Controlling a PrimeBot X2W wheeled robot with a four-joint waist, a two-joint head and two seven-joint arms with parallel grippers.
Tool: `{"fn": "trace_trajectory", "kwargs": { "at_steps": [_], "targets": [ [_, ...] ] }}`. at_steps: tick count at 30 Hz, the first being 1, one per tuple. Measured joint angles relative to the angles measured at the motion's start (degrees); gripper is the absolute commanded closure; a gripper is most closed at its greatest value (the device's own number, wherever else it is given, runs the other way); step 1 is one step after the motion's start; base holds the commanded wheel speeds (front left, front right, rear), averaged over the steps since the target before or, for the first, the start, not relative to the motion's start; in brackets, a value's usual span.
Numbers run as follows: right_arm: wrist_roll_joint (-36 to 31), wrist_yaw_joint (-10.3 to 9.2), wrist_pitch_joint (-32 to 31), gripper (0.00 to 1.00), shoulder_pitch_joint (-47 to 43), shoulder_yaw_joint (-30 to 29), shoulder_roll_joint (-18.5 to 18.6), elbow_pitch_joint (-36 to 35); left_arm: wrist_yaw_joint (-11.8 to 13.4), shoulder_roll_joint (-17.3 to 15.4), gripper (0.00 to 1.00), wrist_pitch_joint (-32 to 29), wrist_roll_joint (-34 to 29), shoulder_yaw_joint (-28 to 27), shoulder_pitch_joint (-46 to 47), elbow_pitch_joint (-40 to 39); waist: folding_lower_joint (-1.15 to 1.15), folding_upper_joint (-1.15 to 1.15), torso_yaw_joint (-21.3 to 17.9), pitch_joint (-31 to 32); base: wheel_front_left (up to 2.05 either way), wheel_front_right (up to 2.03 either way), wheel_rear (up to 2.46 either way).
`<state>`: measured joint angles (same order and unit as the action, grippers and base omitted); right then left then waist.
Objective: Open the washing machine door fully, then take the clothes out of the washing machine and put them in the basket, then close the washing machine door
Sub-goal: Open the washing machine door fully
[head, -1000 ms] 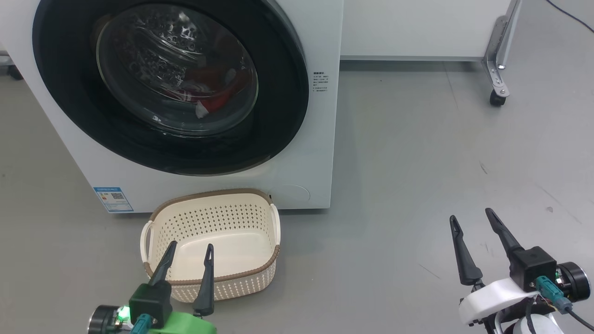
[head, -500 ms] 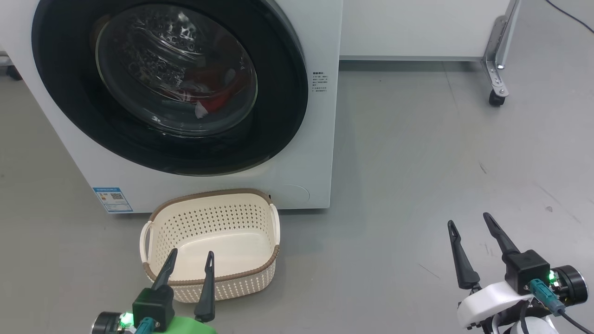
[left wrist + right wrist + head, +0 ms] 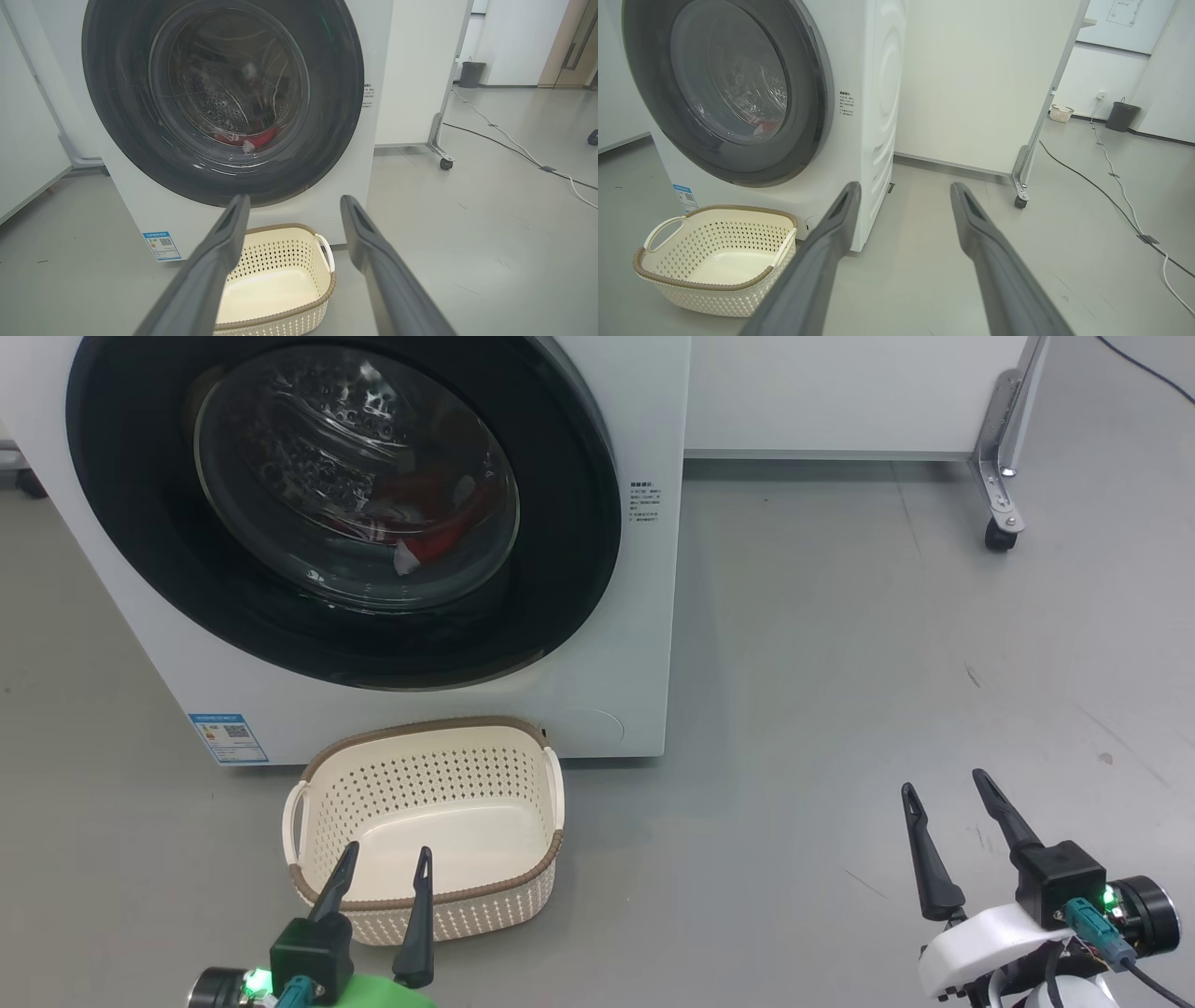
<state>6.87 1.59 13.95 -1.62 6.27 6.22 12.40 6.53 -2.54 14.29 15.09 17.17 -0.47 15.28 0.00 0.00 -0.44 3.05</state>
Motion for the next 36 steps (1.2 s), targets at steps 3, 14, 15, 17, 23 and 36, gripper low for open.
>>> {"fn": "trace_trajectory", "kwargs": {
  "at_steps": [3, 14, 15, 17, 23, 36],
  "targets": [
    [0.0, 0.00, 0.0, 0.00, 0.0, 0.0, 0.0, 0.1, 0.0, 0.0, 0.00, 0.0, 0.0, 0.1, 0.0, 0.2, 0.00, 0.00, 0.1, 0.0, 0.00, 0.00, 0.00],
    [0.6, 0.00, 0.0, 0.00, 0.2, -0.3, -0.4, 0.4, 0.3, 0.0, 0.00, 0.0, 0.0, 0.2, 0.1, 0.3, 0.00, 0.00, 0.4, -0.2, 0.00, 0.00, 0.00],
    [0.6, 0.00, 0.0, 0.00, 0.3, -0.3, -0.4, 0.4, 0.3, 0.0, 0.00, 0.0, 0.0, 0.2, 0.1, 0.3, 0.00, 0.00, 0.4, -0.2, 0.00, 0.00, 0.00],
    [0.8, 0.02, 0.0, 0.00, 0.3, -0.3, -0.4, 0.4, 0.3, 0.0, 0.00, 0.0, 0.0, 0.3, 0.1, 0.3, 0.00, 0.00, 0.5, -0.4, 0.00, 0.00, 0.00],
    [2.3, 0.47, 0.0, 0.00, 0.6, -1.3, -0.5, -0.1, 0.3, 0.0, 0.00, 0.0, 0.0, 0.6, 0.2, 0.3, 0.00, 0.00, 0.9, -1.4, 0.00, 0.00, 0.00],
    [14.8, 4.45, -1.5, 1.00, 8.9, -4.6, -0.7, -2.4, 0.3, 0.0, 0.00, 0.0, 0.0, 1.7, 3.4, -2.0, 0.00, 0.00, 2.3, -6.9, 0.00, 0.00, 0.00]
  ]
}}
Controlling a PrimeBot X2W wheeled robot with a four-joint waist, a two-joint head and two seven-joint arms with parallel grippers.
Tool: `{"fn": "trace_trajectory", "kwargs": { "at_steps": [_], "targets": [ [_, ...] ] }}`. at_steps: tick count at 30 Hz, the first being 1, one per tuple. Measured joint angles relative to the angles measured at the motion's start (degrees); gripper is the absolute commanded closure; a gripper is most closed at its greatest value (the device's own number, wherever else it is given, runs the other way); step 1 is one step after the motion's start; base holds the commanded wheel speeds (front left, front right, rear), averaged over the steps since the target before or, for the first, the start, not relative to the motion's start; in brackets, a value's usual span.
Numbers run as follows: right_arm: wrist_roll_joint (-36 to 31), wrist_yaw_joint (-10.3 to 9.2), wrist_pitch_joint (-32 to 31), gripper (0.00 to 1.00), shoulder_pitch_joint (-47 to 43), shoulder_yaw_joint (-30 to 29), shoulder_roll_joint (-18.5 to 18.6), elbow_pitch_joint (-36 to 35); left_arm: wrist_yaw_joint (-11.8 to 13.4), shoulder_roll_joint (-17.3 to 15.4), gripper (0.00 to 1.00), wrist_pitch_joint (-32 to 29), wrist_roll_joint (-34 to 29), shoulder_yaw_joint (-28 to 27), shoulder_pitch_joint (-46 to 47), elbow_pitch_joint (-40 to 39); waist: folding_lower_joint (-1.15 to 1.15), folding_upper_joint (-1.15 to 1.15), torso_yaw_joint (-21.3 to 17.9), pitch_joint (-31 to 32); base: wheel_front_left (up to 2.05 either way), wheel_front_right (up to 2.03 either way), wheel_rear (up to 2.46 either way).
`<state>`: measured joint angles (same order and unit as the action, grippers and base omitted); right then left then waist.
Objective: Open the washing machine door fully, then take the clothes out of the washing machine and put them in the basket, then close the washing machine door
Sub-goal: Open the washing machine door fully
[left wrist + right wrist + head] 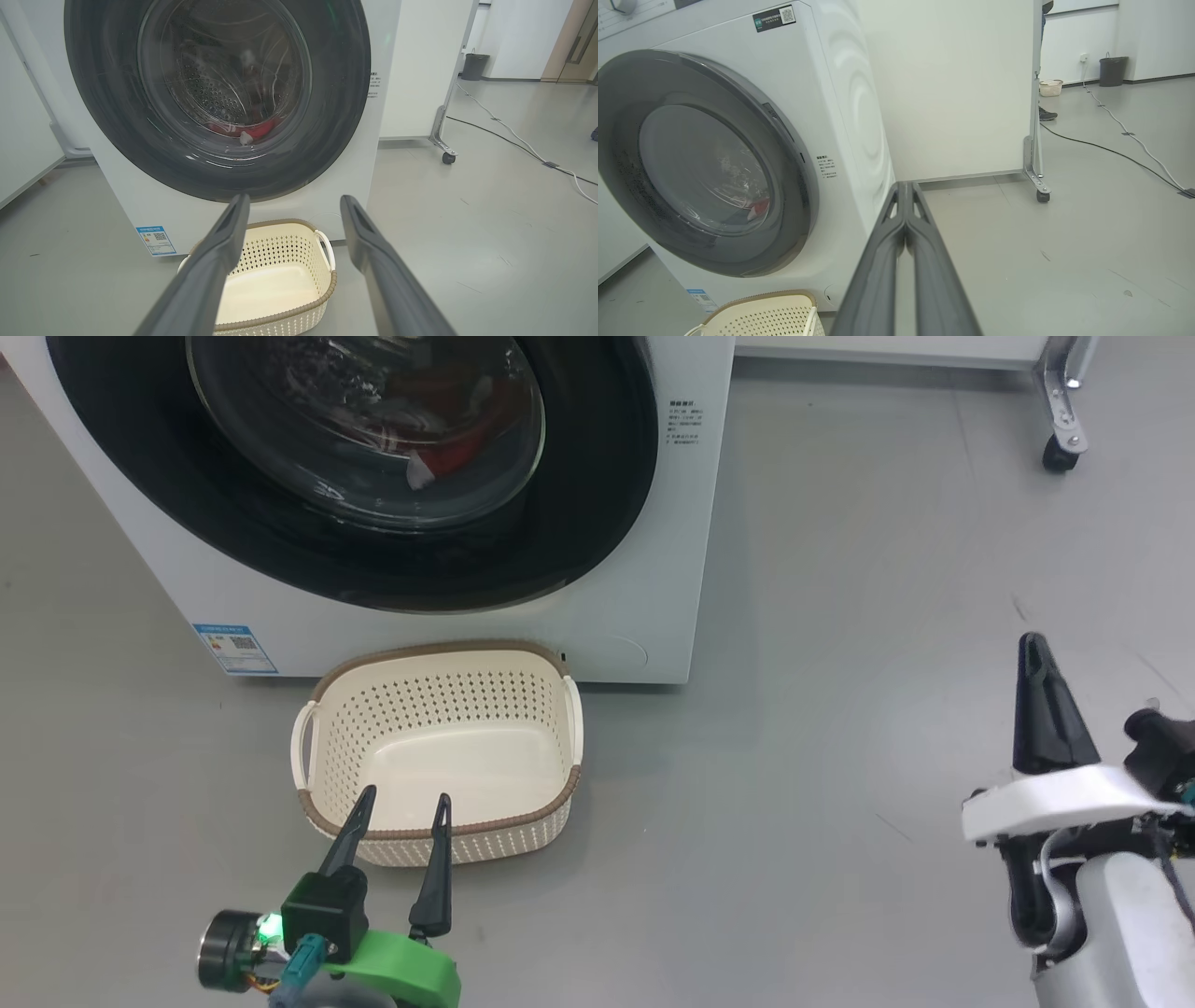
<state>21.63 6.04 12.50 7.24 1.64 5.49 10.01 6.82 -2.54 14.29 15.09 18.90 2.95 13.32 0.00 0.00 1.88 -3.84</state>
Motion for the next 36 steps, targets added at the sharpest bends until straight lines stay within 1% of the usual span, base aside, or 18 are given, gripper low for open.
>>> {"fn": "trace_trajectory", "kwargs": {
  "at_steps": [2, 8, 18, 19, 21, 23, 27, 31, 36],
  "targets": [
    [2.4, 0.41, -1.5, 1.00, 2.4, -0.6, 0.0, -0.3, 0.0, 0.0, 0.00, 0.0, 0.0, 0.4, 0.7, -0.5, 0.00, 0.00, 0.4, -1.2, 0.00, 0.00, 0.00],
    [12.9, 0.58, -7.5, 1.00, 10.9, -3.8, 0.0, -1.2, 0.0, 0.0, 0.00, 0.2, 0.6, 2.0, 3.4, -2.6, 0.00, 0.00, 1.8, -5.4, 0.00, 0.00, 0.00],
    [27.9, 0.64, -20.9, 1.00, 27.2, -6.0, 0.2, -0.7, 0.0, 0.0, 0.00, 0.2, 1.5, 5.1, 7.6, -4.7, 0.00, 0.00, 5.0, -13.0, 0.00, 0.00, 0.00],
    [28.7, 0.64, -22.0, 1.00, 28.9, -6.1, 0.3, -0.6, 0.0, 0.0, 0.00, 0.2, 1.5, 5.4, 8.0, -4.9, 0.00, 0.00, 5.3, -13.8, 0.00, 0.00, 0.00],
    [31.2, 0.64, -25.1, 1.00, 34.2, -6.7, 0.6, 0.1, 0.0, 0.0, 0.00, 0.2, 1.6, 6.3, 9.0, -5.3, 0.00, 0.00, 6.3, -16.2, 0.00, 0.00, 0.00],
    [32.3, 0.32, -26.7, 1.00, 37.6, -7.2, 1.0, 0.9, 0.0, 0.0, 0.00, 0.2, 1.6, 6.8, 10.1, -5.9, 0.00, 0.00, 7.0, -17.8, 0.00, 0.00, 0.00],
    [32.3, 0.07, -29.8, 1.00, 42.8, -6.9, 3.2, 2.4, 0.0, 0.1, 0.00, 0.2, 2.1, 7.1, 11.9, -6.7, 0.00, 0.00, 8.2, -20.7, 0.00, 0.00, 0.00],
    [34.6, -0.75, -32.8, 1.00, 48.0, -6.8, 3.1, 3.6, 0.0, 0.1, 0.00, 0.2, 2.1, 7.3, 13.0, -6.8, 0.00, 0.00, 9.4, -23.4, 0.00, 0.00, 0.00],
    [37.0, -2.23, -36.0, 1.00, 52.5, -7.1, 3.1, 6.2, 0.0, 0.2, 0.00, 0.2, 3.4, 7.4, 15.1, -7.4, 0.00, 0.00, 10.9, -26.4, 0.00, 0.00, 0.00]
  ]
}}
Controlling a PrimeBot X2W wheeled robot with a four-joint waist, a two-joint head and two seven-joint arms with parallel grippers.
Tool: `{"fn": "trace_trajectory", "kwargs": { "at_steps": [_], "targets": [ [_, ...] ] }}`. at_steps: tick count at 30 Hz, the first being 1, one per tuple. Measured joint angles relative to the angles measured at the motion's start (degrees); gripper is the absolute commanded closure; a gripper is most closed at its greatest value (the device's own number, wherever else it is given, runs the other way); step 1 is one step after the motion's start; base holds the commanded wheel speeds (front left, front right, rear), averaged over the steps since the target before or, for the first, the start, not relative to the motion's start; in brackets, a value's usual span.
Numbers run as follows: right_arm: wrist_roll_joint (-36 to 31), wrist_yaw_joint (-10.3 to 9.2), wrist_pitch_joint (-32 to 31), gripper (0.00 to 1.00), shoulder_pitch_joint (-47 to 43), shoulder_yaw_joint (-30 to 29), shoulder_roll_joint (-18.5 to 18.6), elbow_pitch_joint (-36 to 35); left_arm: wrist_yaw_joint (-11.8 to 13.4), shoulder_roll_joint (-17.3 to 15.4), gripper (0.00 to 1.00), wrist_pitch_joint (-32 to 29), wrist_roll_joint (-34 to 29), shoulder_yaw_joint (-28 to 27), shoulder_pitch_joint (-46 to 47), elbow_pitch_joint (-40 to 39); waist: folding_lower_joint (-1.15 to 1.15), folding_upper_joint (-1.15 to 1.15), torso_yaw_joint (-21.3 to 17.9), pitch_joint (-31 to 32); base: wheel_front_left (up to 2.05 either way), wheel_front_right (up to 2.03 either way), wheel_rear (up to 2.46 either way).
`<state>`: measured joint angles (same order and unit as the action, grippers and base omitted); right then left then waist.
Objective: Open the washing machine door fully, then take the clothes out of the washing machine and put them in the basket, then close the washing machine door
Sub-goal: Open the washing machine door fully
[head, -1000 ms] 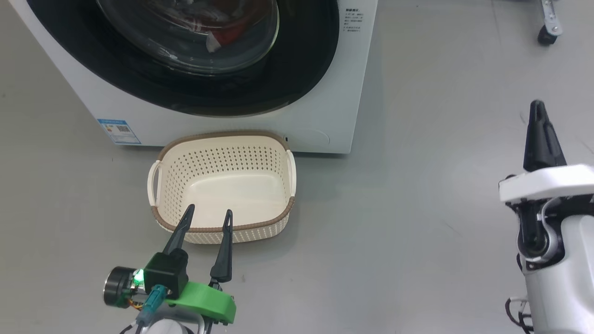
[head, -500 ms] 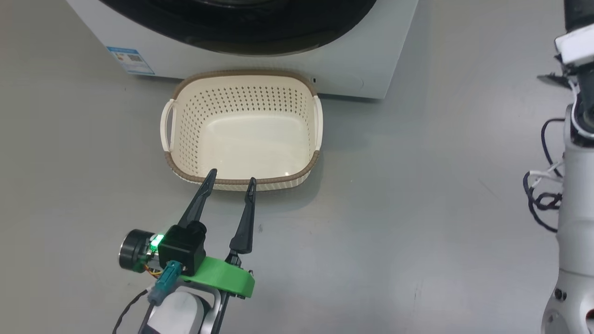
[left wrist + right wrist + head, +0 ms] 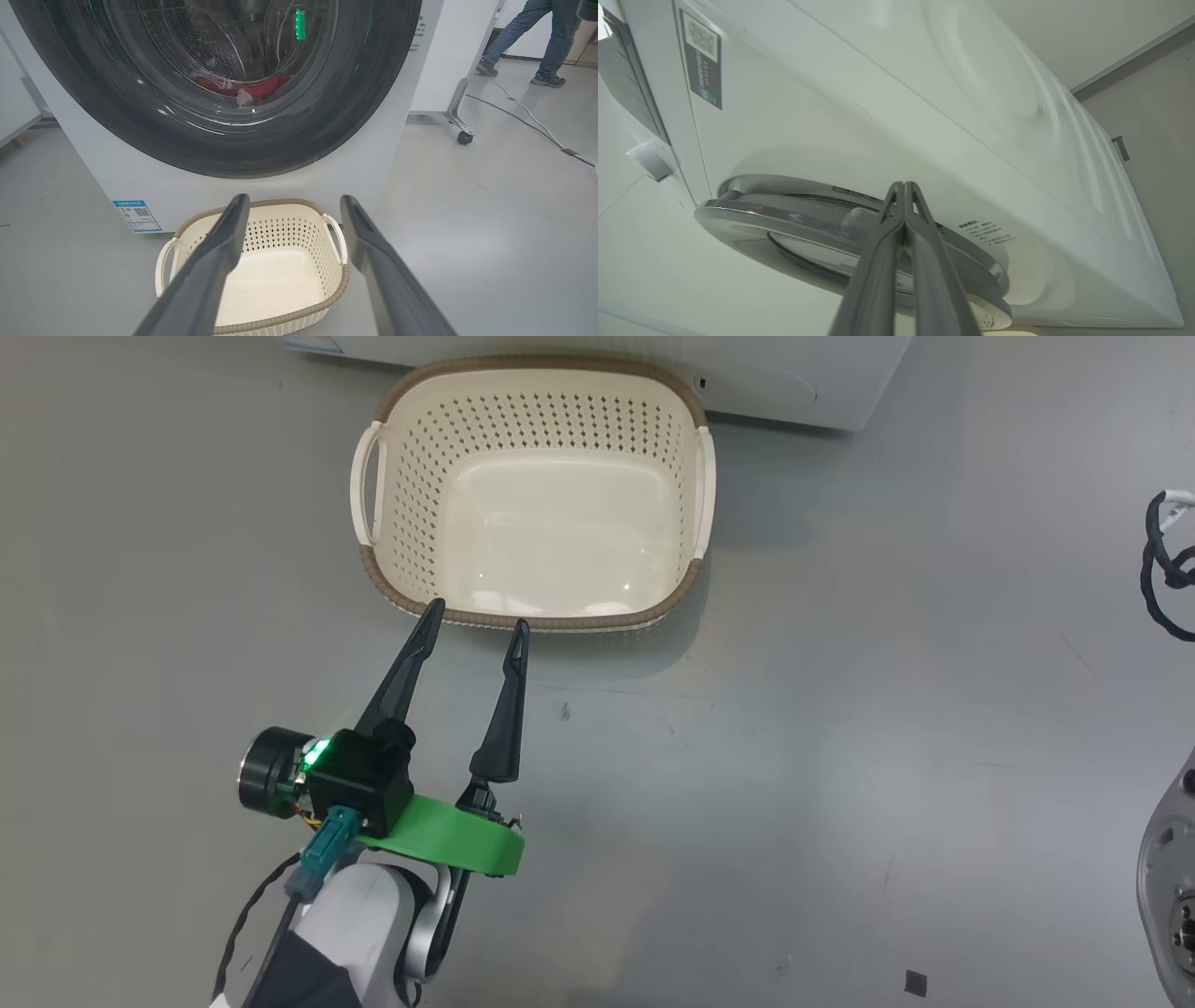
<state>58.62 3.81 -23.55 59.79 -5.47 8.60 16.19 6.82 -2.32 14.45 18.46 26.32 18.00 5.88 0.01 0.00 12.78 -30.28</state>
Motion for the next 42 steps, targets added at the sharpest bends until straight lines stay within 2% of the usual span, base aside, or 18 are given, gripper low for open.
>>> {"fn": "trace_trajectory", "kwargs": {
  "at_steps": [14, 18, 22, 36, 42],
  "targets": [
    [6.4, -3.54, -7.0, 1.00, 9.0, 0.0, -2.0, 7.5, 0.0, 0.2, 0.00, 0.0, 2.7, 0.8, 1.6, -0.4, 0.00, 0.00, 4.2, -4.4, 0.00, 0.00, 0.00],
    [6.2, -3.55, -8.0, 1.00, 11.2, 1.0, -1.8, 8.3, 0.0, 0.3, 0.00, 0.0, 2.7, 1.1, 2.3, -0.4, 0.00, 0.00, 5.0, -5.2, 0.00, 0.00, 0.00],
    [6.3, -3.59, -8.5, 1.00, 12.6, 1.2, -1.8, 9.0, 0.0, 0.4, 0.00, 0.0, 2.7, 1.2, 2.4, -0.4, 0.00, 0.00, 5.4, -5.7, 0.00, 0.00, 0.00],
    [8.7, -6.89, -12.0, 1.00, 16.3, 0.0, -1.2, 14.7, 0.0, 0.5, 0.00, 0.0, 2.7, 1.5, 3.2, -0.4, 0.00, 0.00, 6.4, -6.7, 0.00, 0.00, 0.00],
    [10.2, -7.49, -14.9, 1.00, 17.9, -0.2, -0.7, 16.6, 0.0, 0.5, 0.00, 0.0, 2.7, 1.6, 3.2, -0.4, 0.00, 0.00, 6.3, -6.9, 0.00, 0.00, 0.00]
  ]
}}
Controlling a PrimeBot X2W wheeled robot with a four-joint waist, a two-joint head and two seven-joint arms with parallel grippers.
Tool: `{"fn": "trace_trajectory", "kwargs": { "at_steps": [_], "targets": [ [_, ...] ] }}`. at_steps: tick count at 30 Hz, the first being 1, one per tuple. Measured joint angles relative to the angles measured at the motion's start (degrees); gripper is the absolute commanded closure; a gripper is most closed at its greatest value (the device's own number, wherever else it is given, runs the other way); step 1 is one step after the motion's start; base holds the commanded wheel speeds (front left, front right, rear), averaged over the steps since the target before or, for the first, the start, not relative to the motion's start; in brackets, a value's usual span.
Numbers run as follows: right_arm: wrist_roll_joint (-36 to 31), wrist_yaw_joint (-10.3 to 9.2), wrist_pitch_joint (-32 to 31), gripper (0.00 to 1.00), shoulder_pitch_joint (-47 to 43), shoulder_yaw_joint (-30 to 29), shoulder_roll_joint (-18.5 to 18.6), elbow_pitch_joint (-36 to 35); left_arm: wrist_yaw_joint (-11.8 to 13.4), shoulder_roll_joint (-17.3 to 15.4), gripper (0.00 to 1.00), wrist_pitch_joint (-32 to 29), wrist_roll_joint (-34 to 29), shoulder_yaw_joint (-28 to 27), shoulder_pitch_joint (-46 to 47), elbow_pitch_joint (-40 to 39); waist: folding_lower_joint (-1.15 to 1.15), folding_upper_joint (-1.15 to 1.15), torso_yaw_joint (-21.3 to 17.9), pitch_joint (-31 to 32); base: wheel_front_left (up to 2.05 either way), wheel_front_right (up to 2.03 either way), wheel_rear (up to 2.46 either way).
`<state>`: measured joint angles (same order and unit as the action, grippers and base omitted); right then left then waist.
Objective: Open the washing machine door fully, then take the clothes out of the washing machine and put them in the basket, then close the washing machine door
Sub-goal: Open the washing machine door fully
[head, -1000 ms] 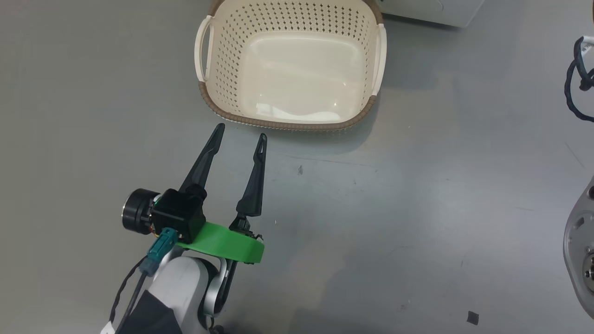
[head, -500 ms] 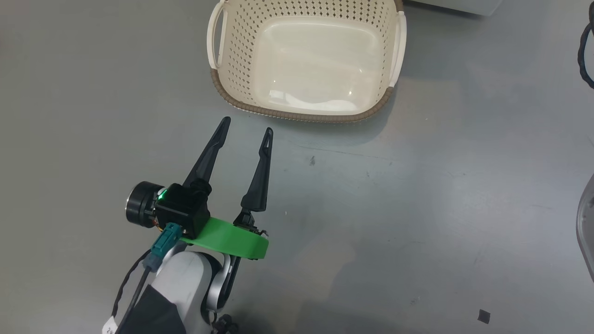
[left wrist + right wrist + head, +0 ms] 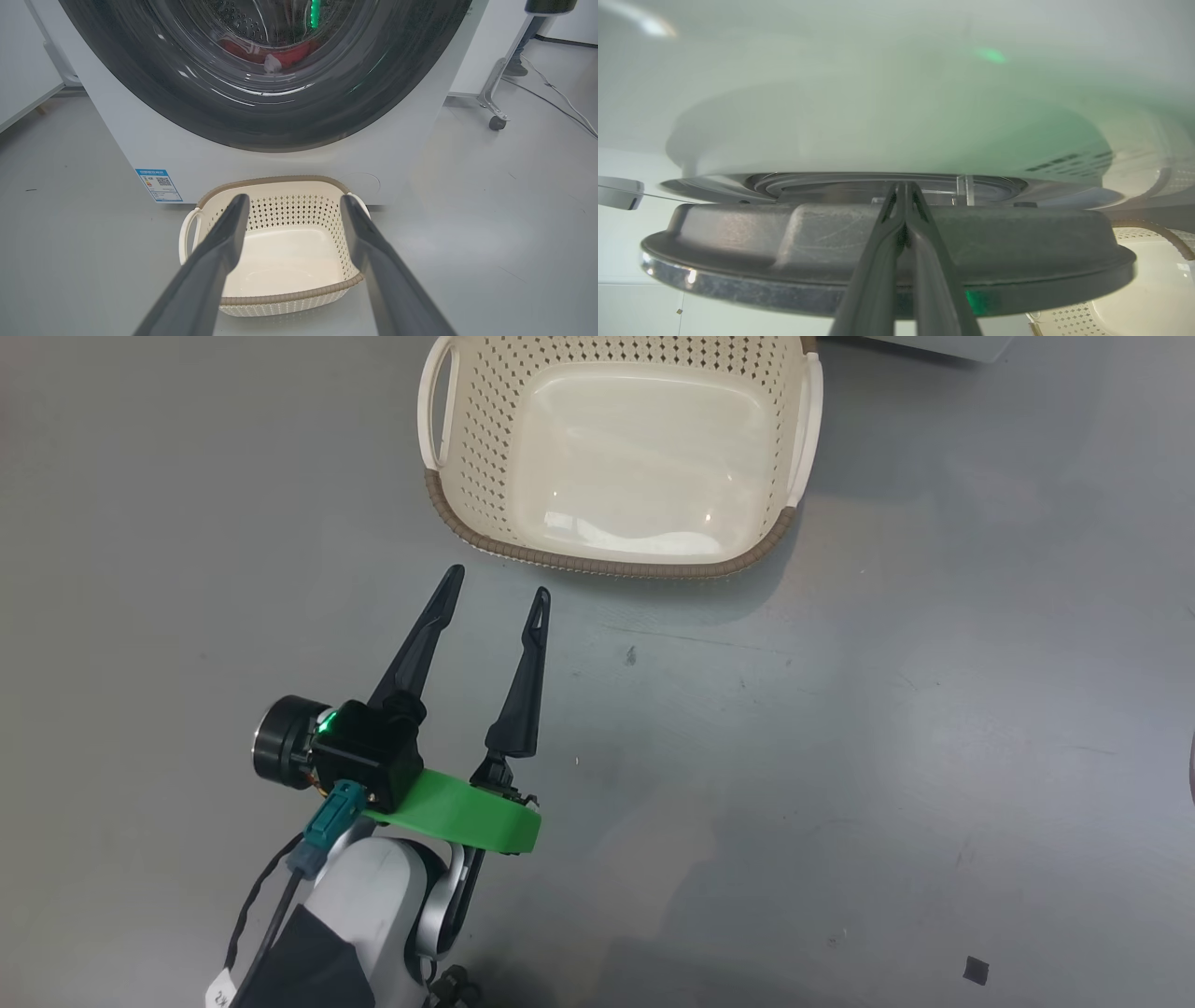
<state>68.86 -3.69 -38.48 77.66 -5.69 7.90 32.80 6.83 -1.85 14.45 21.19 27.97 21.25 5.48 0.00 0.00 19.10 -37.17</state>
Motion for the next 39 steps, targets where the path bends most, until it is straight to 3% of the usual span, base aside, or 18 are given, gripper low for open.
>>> {"fn": "trace_trajectory", "kwargs": {
  "at_steps": [19, 39],
  "targets": [
    [1.6, -0.24, -5.2, 1.00, 0.7, 0.2, 1.1, 4.7, 0.0, 0.0, 0.00, 0.0, 0.5, -0.1, 0.6, 0.7, 0.00, 0.00, -0.5, 1.3, 0.00, 0.00, 0.00],
    [2.1, 2.13, -10.5, 1.00, -5.1, 2.6, 1.5, 9.6, 0.0, 0.0, 0.00, 0.0, 0.5, 0.2, 0.6, 2.3, 0.00, 0.00, -1.6, 7.6, 0.00, 0.00, 0.00]
  ]
}}
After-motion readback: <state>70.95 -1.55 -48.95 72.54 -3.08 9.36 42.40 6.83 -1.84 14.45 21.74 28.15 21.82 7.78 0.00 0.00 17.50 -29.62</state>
